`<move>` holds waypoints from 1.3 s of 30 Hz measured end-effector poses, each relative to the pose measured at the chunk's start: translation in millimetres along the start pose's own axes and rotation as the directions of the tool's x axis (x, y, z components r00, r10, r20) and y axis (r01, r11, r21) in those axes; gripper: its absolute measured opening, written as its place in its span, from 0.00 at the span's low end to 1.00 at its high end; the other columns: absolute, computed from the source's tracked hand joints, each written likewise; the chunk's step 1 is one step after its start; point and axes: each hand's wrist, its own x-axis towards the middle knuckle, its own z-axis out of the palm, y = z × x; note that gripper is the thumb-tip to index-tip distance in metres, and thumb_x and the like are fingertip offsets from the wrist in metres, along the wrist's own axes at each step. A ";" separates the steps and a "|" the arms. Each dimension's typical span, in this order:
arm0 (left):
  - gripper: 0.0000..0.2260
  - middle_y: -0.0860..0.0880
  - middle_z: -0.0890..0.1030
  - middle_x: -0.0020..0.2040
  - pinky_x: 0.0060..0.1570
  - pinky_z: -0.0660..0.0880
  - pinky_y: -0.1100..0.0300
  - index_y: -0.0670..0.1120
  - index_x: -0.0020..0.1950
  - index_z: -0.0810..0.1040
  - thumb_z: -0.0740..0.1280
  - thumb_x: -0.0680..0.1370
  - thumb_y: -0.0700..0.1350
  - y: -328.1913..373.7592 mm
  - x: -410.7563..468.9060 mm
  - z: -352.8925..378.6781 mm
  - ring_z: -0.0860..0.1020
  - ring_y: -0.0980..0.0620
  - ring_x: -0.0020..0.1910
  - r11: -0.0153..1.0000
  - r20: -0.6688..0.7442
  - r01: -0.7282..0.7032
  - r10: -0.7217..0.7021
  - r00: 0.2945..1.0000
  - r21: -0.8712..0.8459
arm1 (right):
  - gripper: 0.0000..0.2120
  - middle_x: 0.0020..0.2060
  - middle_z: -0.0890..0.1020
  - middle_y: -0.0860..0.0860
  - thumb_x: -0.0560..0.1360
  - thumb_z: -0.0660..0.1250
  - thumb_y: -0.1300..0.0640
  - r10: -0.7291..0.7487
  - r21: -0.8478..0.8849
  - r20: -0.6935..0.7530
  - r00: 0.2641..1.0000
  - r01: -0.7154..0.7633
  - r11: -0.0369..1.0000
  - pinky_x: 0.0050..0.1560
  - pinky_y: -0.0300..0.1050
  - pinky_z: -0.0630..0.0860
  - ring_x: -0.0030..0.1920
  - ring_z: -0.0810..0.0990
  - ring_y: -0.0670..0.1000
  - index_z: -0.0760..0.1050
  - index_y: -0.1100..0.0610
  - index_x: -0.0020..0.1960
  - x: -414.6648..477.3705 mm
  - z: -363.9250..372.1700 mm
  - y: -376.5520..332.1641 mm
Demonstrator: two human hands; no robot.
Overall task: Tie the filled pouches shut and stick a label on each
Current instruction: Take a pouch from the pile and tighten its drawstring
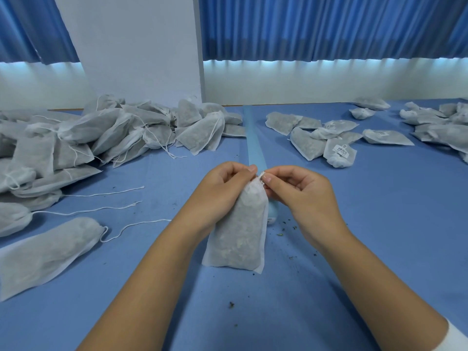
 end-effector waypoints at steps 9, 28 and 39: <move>0.13 0.54 0.86 0.46 0.50 0.74 0.59 0.54 0.43 0.85 0.60 0.76 0.50 0.0 -2.9 -3.4 0.82 0.57 0.47 0.989 0.119 -0.003 -0.015 0.993 0.147 | 0.03 0.34 0.84 0.50 0.75 0.69 0.68 -0.043 -0.023 -0.006 0.999 0.043 0.999 0.42 0.34 0.78 0.37 0.84 0.46 0.80 0.63 0.44 -1.9 0.7 -4.2; 0.14 0.47 0.86 0.39 0.36 0.77 0.67 0.53 0.41 0.85 0.63 0.79 0.40 4.8 -7.7 -1.9 0.82 0.56 0.37 0.998 0.243 0.051 -0.041 0.969 -0.035 | 0.05 0.36 0.84 0.45 0.74 0.70 0.67 -0.222 -0.219 -0.072 0.972 0.202 0.955 0.42 0.32 0.76 0.39 0.83 0.42 0.80 0.58 0.43 -4.6 2.8 -2.8; 0.06 0.50 0.85 0.36 0.39 0.74 0.67 0.49 0.41 0.84 0.70 0.78 0.44 1.8 -3.2 -2.6 0.80 0.56 0.36 0.995 0.058 -0.054 0.049 0.997 0.082 | 0.04 0.39 0.83 0.46 0.76 0.68 0.66 -0.251 -0.280 -0.081 0.965 0.220 0.934 0.48 0.42 0.79 0.41 0.82 0.46 0.78 0.58 0.46 -1.5 -0.5 -4.1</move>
